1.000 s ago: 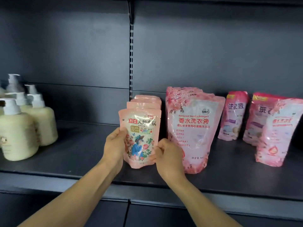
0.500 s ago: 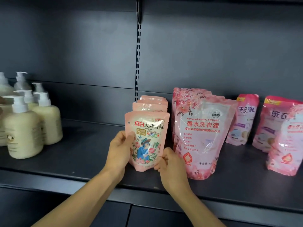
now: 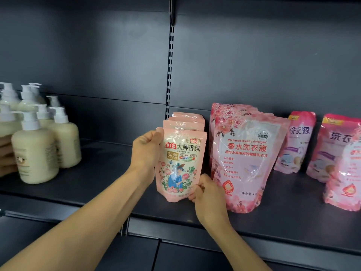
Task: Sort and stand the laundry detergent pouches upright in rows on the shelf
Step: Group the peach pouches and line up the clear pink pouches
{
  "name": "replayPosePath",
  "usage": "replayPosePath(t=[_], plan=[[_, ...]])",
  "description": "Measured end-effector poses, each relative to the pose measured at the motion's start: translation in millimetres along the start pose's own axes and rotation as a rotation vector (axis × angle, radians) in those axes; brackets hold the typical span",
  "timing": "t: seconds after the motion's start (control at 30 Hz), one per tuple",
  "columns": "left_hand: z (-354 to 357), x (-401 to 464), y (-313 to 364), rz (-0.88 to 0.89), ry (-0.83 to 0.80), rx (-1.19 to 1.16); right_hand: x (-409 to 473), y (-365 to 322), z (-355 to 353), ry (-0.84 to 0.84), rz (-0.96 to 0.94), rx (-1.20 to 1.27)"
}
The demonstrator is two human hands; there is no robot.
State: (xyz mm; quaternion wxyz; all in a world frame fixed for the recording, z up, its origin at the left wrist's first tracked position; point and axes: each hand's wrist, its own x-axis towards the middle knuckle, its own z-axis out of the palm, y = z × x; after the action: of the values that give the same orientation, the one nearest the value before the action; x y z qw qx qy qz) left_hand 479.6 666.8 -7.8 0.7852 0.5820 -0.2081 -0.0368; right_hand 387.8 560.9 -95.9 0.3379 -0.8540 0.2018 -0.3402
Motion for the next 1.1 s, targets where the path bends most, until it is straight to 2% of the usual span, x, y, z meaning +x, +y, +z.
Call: replayPosePath(t=[0.4, 0.77, 0.97, 1.1], plan=[[-28, -18, -43, -0.075, -0.100, 0.135, -3, -3, -1, 0.005, -0.005, -0.037], [-29, -18, -50, -0.083, -0.083, 0.204, -3, -3, -2, 0.002, 0.000, -0.073], [-34, -31, -44, -0.004, -0.108, 0.277, -4, -1, -1, 0.008, 0.001, -0.067], [-40, -43, -33, 0.095, -0.080, 0.486, -14, -7, -8, -0.015, -0.023, -0.031]])
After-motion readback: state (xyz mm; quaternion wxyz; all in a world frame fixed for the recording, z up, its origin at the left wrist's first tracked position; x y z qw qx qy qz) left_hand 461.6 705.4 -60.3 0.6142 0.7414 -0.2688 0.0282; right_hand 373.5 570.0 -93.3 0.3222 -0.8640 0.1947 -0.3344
